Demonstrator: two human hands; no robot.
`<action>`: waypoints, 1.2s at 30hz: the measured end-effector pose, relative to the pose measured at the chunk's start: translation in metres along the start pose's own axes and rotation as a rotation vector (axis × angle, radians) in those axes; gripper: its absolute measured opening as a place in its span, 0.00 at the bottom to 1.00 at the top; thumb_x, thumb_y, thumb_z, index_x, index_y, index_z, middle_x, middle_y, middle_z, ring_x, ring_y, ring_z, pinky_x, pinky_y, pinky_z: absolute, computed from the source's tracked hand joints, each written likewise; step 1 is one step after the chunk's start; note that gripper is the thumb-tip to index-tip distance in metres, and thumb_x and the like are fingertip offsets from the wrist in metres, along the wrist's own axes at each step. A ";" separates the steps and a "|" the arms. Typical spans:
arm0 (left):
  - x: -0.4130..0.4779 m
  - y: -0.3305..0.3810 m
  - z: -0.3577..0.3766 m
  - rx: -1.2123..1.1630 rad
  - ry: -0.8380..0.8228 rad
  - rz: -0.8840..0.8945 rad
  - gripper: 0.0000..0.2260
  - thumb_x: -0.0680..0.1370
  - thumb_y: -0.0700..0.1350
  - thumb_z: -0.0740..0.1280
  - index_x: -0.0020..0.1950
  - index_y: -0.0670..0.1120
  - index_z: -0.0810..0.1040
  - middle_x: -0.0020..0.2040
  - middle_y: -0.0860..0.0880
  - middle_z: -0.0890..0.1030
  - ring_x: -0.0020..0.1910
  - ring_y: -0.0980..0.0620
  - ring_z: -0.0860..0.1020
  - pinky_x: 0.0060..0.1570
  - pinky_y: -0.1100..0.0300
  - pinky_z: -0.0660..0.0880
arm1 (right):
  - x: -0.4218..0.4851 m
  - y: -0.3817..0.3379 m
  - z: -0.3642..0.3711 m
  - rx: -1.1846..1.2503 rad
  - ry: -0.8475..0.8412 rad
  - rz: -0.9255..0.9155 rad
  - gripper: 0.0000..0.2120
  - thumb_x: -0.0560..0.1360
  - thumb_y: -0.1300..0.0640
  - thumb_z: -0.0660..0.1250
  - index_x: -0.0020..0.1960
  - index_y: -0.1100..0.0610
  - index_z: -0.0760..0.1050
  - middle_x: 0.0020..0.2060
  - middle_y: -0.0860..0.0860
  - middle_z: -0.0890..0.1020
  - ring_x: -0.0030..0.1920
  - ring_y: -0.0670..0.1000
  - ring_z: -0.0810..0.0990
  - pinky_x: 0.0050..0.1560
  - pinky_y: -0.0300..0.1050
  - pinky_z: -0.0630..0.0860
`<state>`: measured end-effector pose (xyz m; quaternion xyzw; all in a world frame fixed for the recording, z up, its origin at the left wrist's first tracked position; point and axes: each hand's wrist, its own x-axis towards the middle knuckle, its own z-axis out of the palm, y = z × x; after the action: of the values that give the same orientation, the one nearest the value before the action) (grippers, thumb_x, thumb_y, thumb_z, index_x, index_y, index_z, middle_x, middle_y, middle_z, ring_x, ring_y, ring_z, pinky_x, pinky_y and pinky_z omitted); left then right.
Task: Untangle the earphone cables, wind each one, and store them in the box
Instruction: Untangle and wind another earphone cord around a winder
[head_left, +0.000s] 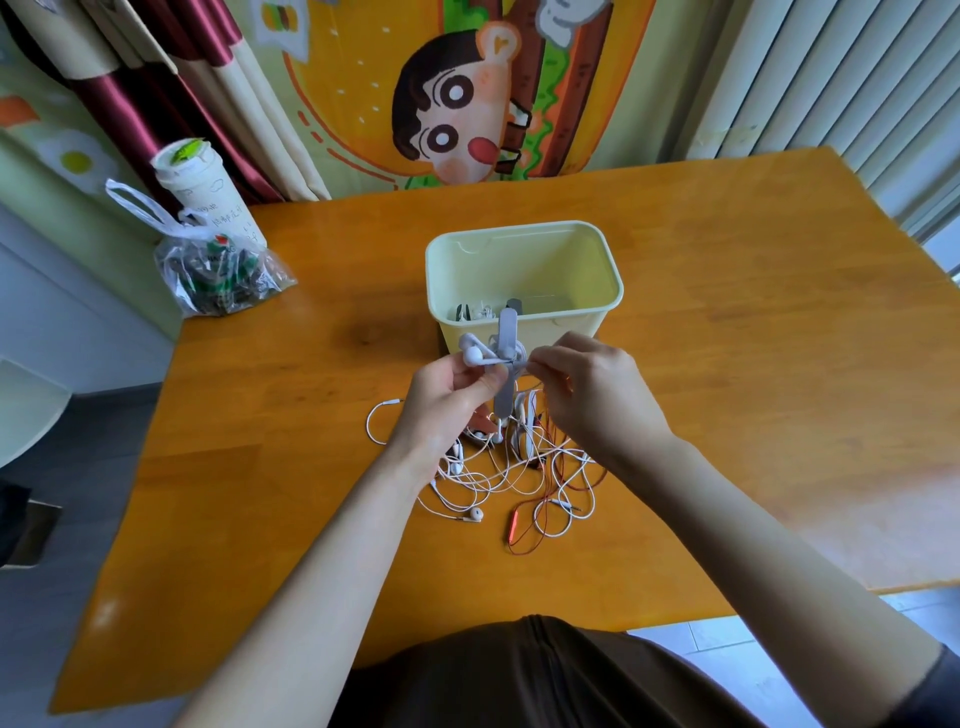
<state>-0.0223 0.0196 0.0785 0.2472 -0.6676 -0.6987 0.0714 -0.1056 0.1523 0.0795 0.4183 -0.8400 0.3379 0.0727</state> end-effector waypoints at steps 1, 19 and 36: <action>0.000 0.001 -0.002 0.017 -0.006 0.021 0.03 0.78 0.41 0.67 0.47 0.48 0.79 0.37 0.51 0.81 0.33 0.59 0.78 0.30 0.63 0.76 | 0.001 -0.001 0.000 0.017 -0.012 0.006 0.12 0.74 0.59 0.62 0.41 0.62 0.82 0.34 0.56 0.79 0.32 0.58 0.77 0.29 0.55 0.75; 0.002 -0.003 0.000 0.056 -0.007 0.033 0.02 0.78 0.43 0.67 0.45 0.47 0.79 0.32 0.51 0.76 0.27 0.59 0.75 0.30 0.62 0.75 | -0.008 -0.003 0.005 0.226 0.063 0.190 0.04 0.75 0.63 0.67 0.46 0.61 0.81 0.36 0.49 0.79 0.35 0.50 0.79 0.38 0.45 0.77; 0.001 -0.009 -0.002 -0.004 -0.009 -0.050 0.02 0.77 0.44 0.68 0.45 0.49 0.80 0.38 0.54 0.81 0.45 0.55 0.78 0.49 0.61 0.74 | -0.009 0.006 0.008 0.128 0.047 0.035 0.04 0.74 0.65 0.66 0.47 0.62 0.80 0.41 0.54 0.80 0.38 0.55 0.81 0.38 0.53 0.79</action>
<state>-0.0203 0.0187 0.0699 0.2606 -0.6599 -0.7028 0.0514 -0.1030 0.1561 0.0665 0.3993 -0.8218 0.4020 0.0594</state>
